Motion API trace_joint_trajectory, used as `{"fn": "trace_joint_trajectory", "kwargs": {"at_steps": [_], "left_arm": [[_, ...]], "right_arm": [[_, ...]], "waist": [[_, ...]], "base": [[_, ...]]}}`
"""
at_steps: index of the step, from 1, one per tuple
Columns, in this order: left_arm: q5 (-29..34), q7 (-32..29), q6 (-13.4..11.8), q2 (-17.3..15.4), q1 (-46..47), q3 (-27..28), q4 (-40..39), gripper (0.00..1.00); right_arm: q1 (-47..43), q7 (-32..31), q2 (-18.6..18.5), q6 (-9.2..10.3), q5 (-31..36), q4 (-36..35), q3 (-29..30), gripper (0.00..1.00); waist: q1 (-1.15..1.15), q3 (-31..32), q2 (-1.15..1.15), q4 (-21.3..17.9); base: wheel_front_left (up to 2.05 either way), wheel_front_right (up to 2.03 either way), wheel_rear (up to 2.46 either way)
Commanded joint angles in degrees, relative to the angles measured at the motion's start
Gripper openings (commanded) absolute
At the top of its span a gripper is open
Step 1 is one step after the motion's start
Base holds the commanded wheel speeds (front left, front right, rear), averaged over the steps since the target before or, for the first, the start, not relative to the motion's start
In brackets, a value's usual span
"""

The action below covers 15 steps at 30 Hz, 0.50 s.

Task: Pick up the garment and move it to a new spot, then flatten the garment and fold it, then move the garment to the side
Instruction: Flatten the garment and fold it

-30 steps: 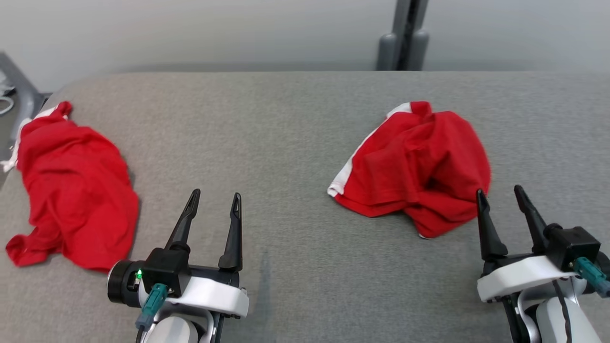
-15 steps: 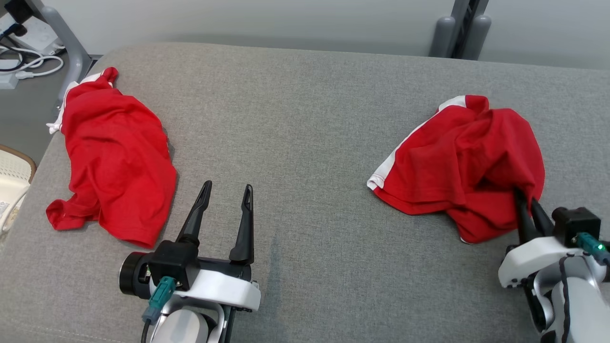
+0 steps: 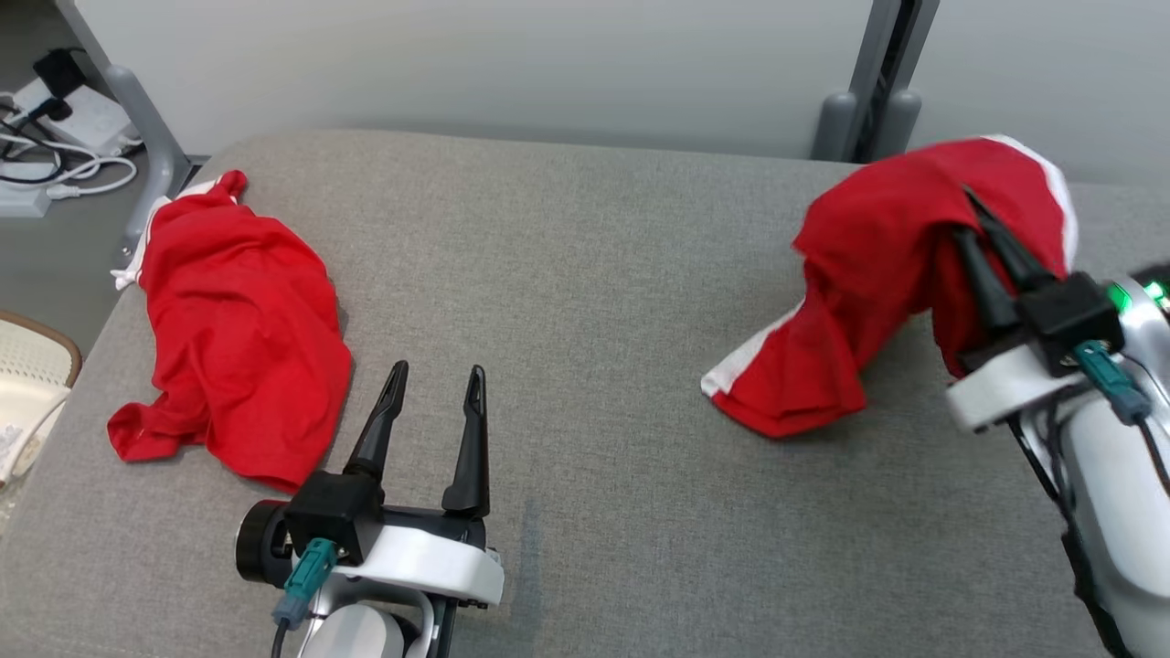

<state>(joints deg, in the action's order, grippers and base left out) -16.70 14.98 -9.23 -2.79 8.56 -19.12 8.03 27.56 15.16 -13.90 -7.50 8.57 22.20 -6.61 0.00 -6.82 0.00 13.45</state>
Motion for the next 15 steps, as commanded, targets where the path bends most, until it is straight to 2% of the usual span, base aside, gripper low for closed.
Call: {"fn": "trace_joint_trajectory", "kwargs": {"at_steps": [1, 5, 10, 13, 14, 15], "left_arm": [[-0.36, 0.20, -0.31, -0.19, -0.43, 0.23, 0.10, 1.00], [-0.68, 0.20, -0.25, -0.20, -1.09, 0.14, 0.37, 1.00], [-0.98, 0.20, -0.25, -0.20, -1.92, 0.34, 0.06, 1.00], [-1.00, 0.20, -0.31, -0.19, -2.26, 0.23, -0.15, 1.00], [-1.13, 0.21, -0.33, -0.18, -2.14, -0.01, -0.36, 1.00], [-1.24, 0.20, -0.37, -0.18, -1.93, -0.16, -0.49, 1.00]], "right_arm": [[2.72, 0.10, -1.68, 0.03, -1.06, -2.09, -4.47, 0.00], [8.58, 0.10, -3.85, 0.03, -4.38, -6.42, -13.09, 0.00], [14.46, 0.09, -5.54, 0.03, -9.55, -12.02, -18.01, 0.00], [15.29, 0.09, -7.70, 0.03, -11.57, -10.66, -19.47, 0.00], [15.91, 0.10, -10.22, 0.03, -10.99, -7.71, -21.23, 0.00], [16.21, 0.09, -10.76, 0.03, -11.66, -6.17, -22.07, 0.00]], "waist": [[0.00, 1.24, 0.00, -0.33], [0.00, 2.58, 0.00, -0.34], [0.00, 3.25, 0.00, 0.39], [0.00, 3.16, 0.00, 1.13], [0.00, 2.58, 0.00, 1.77], [0.00, 2.04, 0.00, 2.08]], "base": [[0.00, 0.00, 0.00], [0.00, 0.00, 0.00], [0.00, 0.00, 0.00], [0.00, 0.00, 0.00], [0.00, 0.00, 0.00], [0.00, 0.00, 0.00]]}}
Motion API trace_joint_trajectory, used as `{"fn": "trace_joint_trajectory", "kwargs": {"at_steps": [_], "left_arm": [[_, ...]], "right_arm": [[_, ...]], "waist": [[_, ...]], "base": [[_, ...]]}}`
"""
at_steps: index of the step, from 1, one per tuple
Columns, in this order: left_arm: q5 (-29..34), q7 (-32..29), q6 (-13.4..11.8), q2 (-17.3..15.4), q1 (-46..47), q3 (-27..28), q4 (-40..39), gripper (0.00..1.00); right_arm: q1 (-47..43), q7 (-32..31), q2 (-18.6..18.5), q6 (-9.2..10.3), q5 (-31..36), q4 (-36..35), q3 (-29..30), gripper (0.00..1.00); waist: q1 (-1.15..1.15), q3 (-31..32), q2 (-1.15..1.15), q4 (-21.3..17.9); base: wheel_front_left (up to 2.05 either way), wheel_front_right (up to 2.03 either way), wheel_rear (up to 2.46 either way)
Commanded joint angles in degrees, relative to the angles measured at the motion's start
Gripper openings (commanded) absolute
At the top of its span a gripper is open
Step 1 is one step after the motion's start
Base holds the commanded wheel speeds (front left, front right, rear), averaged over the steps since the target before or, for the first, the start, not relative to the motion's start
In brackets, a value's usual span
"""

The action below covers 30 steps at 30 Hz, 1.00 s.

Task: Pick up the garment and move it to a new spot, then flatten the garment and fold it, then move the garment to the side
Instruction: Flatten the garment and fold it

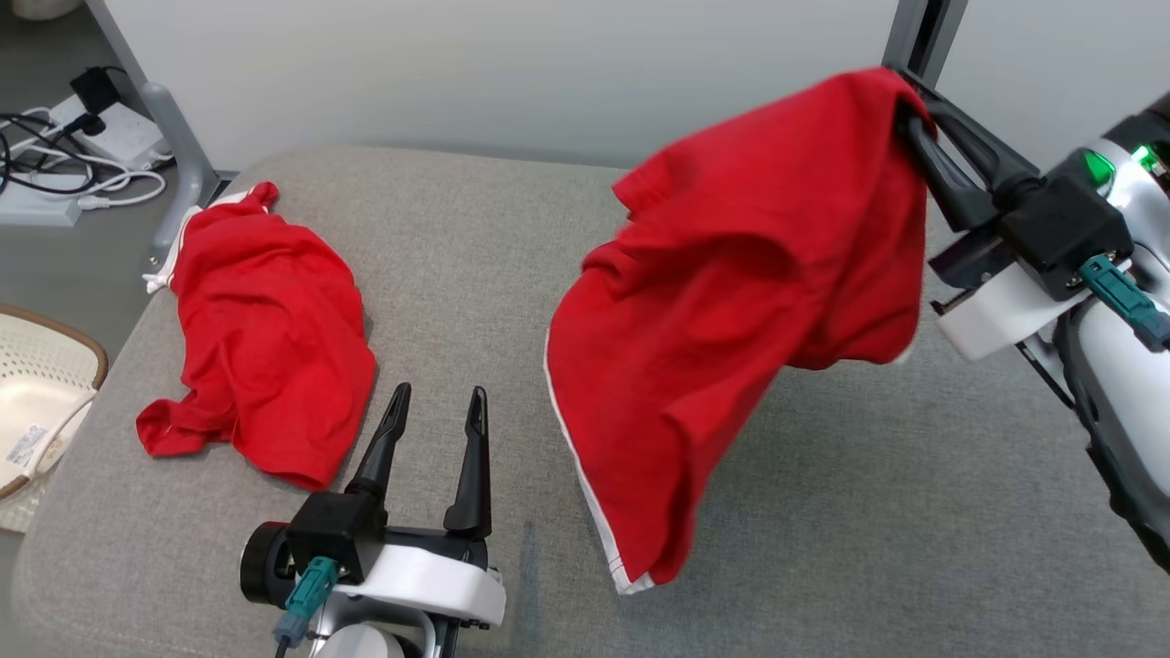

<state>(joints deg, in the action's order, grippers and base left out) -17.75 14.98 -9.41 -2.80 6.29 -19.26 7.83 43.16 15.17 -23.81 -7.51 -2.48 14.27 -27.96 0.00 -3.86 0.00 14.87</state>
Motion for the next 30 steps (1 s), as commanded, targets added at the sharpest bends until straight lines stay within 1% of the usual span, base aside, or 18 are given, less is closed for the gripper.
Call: {"fn": "trace_joint_trajectory", "kwargs": {"at_steps": [1, 6, 9, 11, 14, 17, 18, 19, 20, 22, 25, 30], "left_arm": [[-0.19, 0.20, -0.19, -0.17, 0.34, -0.02, -0.29, 1.00], [-0.52, 0.20, -0.40, -0.17, 1.98, -1.05, -0.69, 1.00], [-0.86, 0.21, -0.72, -0.17, 3.09, -2.00, -0.87, 1.00], [-1.17, 0.21, -0.91, -0.20, 3.78, -2.68, -0.97, 1.00], [-1.53, 0.21, -1.34, -0.16, 4.70, -3.81, -1.13, 1.00], [-1.73, 0.20, -1.88, -0.18, 5.44, -4.72, -1.28, 1.00], [-1.83, 0.20, -1.93, -0.19, 5.61, -4.97, -1.25, 1.00], [-1.88, 0.21, -2.11, -0.17, 5.87, -5.12, -1.21, 1.00], [-1.87, 0.21, -2.26, -0.18, 6.14, -5.18, -1.09, 1.00], [-1.78, 0.21, -2.30, -0.17, 6.29, -5.08, -0.85, 1.00], [-1.46, 0.21, -2.04, -0.20, 6.48, -4.48, -0.49, 1.00], [-0.52, 0.20, -1.66, -0.21, 6.05, -2.31, -0.05, 1.00]], "right_arm": [[0.61, 0.08, -0.85, 0.04, -0.61, 1.76, -0.72, 0.00], [2.39, 0.09, -4.52, 0.04, -2.85, 12.95, -6.83, 0.00], [4.40, 0.09, -5.46, 0.04, -3.74, 19.87, -11.31, 0.00], [5.95, 0.08, -5.64, 0.04, -4.90, 24.41, -13.23, 0.00], [8.04, 0.08, -6.08, 0.04, -5.35, 31.32, -14.72, 0.00], [10.37, 0.08, -5.68, 0.04, -6.10, 36.98, -12.78, 0.00], [10.93, 0.08, -5.42, 0.04, -5.76, 38.44, -11.83, 0.19], [11.50, 0.08, -5.14, 0.04, -5.08, 39.26, -10.88, 0.50], [10.92, 0.08, -4.09, 0.04, -6.32, 41.29, -9.73, 1.00], [11.04, 0.08, -2.82, 0.04, -6.61, 42.29, -8.70, 1.00], [10.57, 0.08, -1.88, 0.04, -7.21, 42.46, -7.94, 1.00], [7.87, 0.08, -0.05, 0.04, -8.58, 38.69, -5.55, 1.00]], "waist": [[0.00, -0.91, 0.00, 0.67], [0.00, -4.09, 0.00, 2.14], [0.00, -6.12, 0.00, 3.12], [0.00, -7.41, 0.00, 3.63], [0.00, -8.99, 0.00, 4.29], [0.00, -10.14, 0.00, 4.43], [0.00, -10.39, 0.00, 4.26], [0.00, -10.57, 0.00, 4.04], [0.00, -10.55, 0.00, 3.71], [0.00, -10.29, 0.00, 2.79], [0.00, -9.37, 0.00, 0.87], [0.00, -6.50, 0.00, -3.31]], "base": [[0.00, 0.00, 0.00], [0.00, 0.00, 0.00], [0.00, 0.00, 0.00], [0.00, 0.00, 0.00], [0.00, 0.00, 0.00], [0.00, 0.00, 0.00], [0.00, 0.00, 0.00], [0.00, 0.00, 0.00], [0.00, 0.00, 0.00], [0.00, 0.00, 0.00], [0.00, 0.00, 0.00], [0.00, 0.00, 0.00]]}}
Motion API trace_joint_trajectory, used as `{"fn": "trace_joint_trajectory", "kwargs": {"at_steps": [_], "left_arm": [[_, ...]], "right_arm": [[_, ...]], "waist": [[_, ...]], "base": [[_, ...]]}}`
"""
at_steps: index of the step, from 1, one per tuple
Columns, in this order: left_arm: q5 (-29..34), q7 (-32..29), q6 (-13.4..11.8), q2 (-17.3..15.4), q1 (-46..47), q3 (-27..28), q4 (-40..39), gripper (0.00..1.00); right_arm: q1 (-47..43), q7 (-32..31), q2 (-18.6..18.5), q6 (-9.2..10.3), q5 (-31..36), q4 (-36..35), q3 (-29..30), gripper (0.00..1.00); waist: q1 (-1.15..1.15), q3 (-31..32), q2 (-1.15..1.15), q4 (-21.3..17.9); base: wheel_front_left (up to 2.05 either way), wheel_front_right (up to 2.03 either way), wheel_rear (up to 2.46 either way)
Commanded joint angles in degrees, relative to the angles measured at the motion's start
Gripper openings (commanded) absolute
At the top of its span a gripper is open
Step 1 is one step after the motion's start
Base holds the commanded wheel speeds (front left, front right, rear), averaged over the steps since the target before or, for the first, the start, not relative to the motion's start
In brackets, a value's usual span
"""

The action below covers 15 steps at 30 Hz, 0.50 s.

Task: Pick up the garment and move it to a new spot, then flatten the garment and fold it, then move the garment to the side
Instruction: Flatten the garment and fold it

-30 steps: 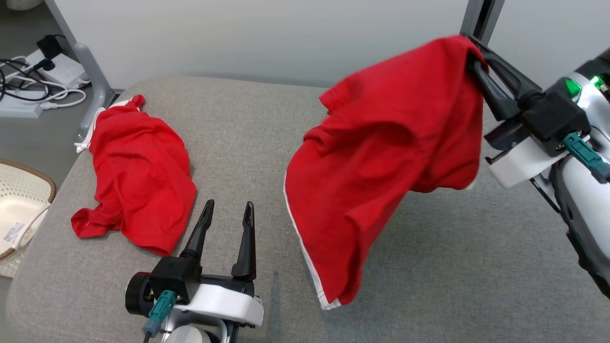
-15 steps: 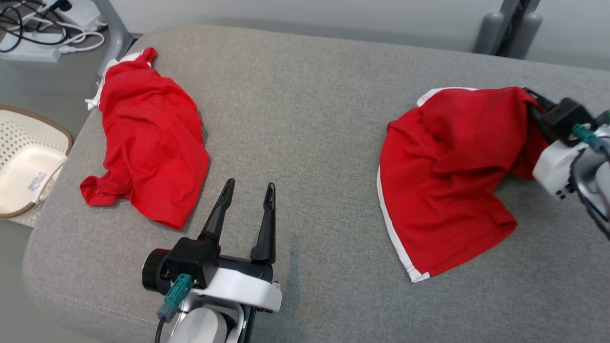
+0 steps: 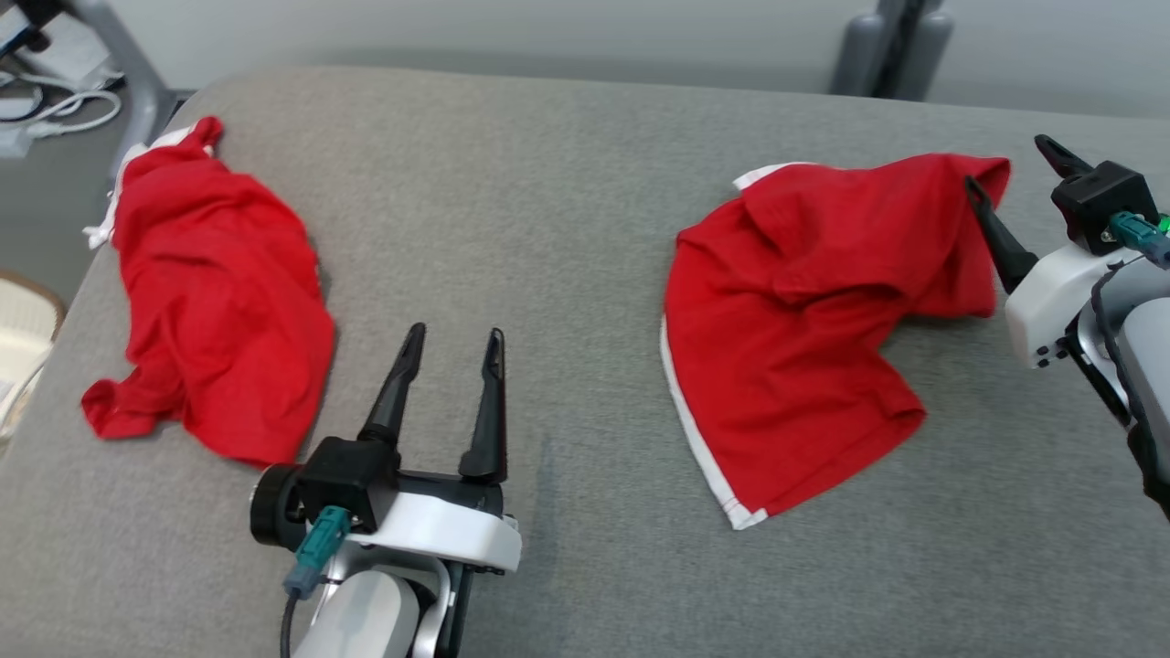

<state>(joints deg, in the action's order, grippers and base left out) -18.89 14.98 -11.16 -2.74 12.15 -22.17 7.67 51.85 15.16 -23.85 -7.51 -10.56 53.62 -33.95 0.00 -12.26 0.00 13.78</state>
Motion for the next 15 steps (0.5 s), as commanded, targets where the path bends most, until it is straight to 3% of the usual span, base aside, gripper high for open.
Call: {"fn": "trace_joint_trajectory", "kwargs": {"at_steps": [1, 15], "left_arm": [[0.70, 0.21, 0.26, -0.24, 0.04, 1.05, 0.10, 1.00], [2.85, 0.21, 1.49, -0.26, -2.70, 7.80, -0.69, 1.00]], "right_arm": [[-1.54, 0.10, 0.09, 0.04, -1.11, -1.70, 1.55, 1.00], [-20.68, 0.09, 5.59, 0.04, -4.59, -26.22, 16.93, 1.00]], "waist": [[0.00, 2.39, 0.00, -3.01], [0.00, 7.41, 0.00, -11.70]], "base": [[0.00, 0.00, 0.00], [0.00, 0.00, 0.00]]}}
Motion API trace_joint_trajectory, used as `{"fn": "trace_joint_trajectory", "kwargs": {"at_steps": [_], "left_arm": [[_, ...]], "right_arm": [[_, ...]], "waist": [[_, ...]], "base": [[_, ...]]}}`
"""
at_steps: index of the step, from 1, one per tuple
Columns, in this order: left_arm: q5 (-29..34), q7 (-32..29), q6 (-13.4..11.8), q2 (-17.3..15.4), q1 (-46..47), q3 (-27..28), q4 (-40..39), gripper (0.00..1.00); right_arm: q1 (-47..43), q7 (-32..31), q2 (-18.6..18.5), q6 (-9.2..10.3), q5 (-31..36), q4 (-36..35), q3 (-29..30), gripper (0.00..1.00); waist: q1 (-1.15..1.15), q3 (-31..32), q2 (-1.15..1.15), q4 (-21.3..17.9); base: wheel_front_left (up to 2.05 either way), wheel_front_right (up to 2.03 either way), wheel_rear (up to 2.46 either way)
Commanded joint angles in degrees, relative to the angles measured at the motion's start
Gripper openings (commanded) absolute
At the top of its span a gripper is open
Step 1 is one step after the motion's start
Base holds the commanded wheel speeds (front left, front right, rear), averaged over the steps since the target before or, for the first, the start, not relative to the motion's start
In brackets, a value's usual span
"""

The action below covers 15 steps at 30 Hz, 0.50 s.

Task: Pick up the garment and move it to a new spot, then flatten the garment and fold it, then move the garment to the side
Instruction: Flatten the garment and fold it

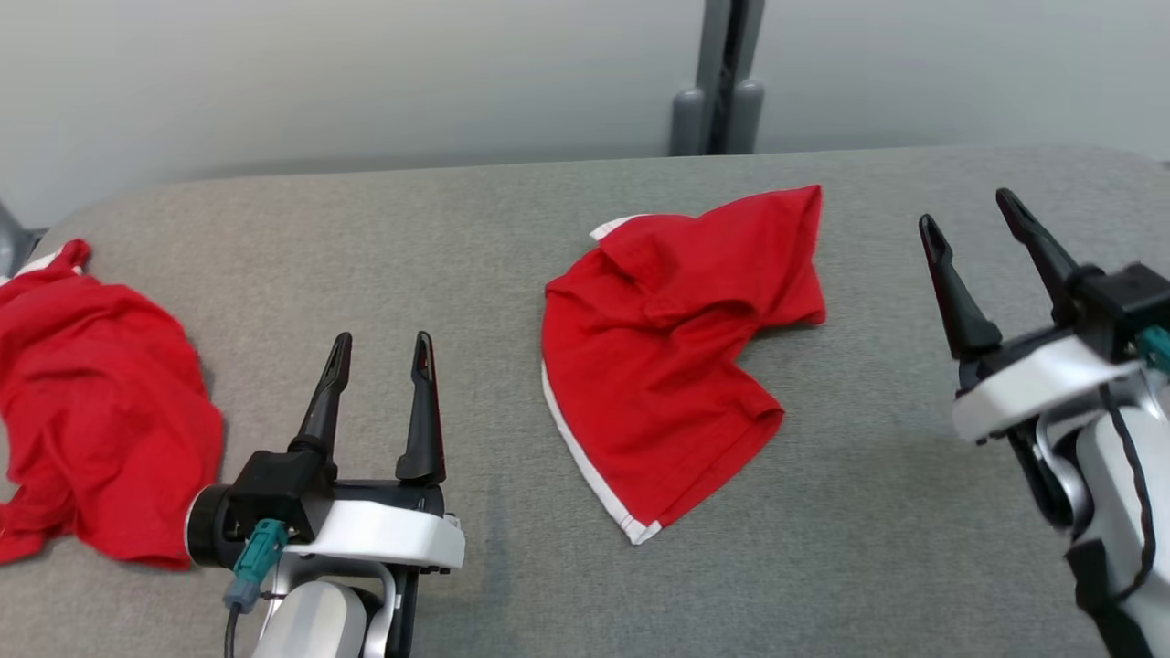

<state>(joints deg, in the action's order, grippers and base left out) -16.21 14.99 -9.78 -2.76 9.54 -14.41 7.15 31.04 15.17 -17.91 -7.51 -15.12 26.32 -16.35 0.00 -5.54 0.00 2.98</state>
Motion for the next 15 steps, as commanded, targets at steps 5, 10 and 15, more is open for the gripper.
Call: {"fn": "trace_joint_trajectory", "kwargs": {"at_steps": [5, 10, 15], "left_arm": [[0.99, 0.19, 0.65, -0.23, -1.53, 1.69, -0.26, 1.00], [2.09, 0.20, 1.19, -0.23, -3.13, 2.67, 0.23, 1.00], [2.34, 0.19, 1.50, -0.22, -3.72, 2.67, 0.46, 1.00]], "right_arm": [[-8.78, 0.08, 4.15, 0.03, 1.89, -7.07, 5.62, 1.00], [-15.81, 0.07, 9.07, 0.03, 4.54, -11.91, 8.04, 1.00], [-19.00, 0.08, 11.49, 0.03, 4.89, -12.51, 7.36, 1.00]], "waist": [[0.00, 1.38, 0.00, -2.68], [0.00, 1.76, 0.00, -3.58], [0.00, 1.87, 0.00, -3.19]], "base": [[0.00, 0.00, 0.00], [0.00, 0.00, 0.00], [0.00, 0.00, 0.00]]}}
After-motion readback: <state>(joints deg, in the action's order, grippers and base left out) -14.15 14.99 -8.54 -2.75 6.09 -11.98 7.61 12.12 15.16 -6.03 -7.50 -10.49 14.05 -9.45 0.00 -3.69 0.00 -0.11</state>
